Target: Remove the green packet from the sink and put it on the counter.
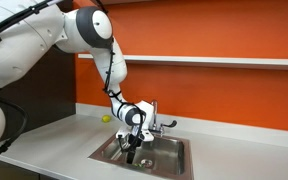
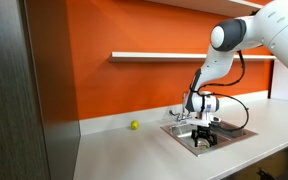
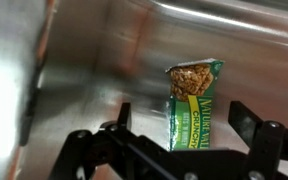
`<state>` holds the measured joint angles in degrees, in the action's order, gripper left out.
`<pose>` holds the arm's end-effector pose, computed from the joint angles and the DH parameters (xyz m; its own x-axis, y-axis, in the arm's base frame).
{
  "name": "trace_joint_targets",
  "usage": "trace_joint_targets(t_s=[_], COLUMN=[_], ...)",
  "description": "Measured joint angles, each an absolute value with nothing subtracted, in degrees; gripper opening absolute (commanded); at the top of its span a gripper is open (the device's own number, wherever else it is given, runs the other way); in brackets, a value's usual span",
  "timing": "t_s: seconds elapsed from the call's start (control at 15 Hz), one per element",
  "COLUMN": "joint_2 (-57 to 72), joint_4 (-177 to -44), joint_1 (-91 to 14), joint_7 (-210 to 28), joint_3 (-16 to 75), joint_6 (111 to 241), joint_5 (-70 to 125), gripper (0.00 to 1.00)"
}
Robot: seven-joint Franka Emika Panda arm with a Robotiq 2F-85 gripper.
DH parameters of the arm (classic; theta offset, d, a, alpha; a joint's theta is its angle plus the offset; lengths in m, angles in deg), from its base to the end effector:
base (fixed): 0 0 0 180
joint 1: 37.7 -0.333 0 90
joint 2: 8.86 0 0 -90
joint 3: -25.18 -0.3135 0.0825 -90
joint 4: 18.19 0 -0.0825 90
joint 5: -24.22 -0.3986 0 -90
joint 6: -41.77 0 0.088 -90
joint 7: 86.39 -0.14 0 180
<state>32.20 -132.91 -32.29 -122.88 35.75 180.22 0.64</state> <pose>0.5328 -0.1535 0.0322 0.3030 -0.9179 -0.2562 -0.9322 -0.3413 0.1204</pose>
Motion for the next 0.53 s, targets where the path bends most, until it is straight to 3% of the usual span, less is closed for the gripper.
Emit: trace_joint_targets(t_s=[0.53], joint_2=[33.43], joint_4=[-132.11], joint_1=[-32.29], joint_7=[-124.38], joint_3=[35.74], joint_6=[180.43], joint_5=[0.64], gripper=[1.00])
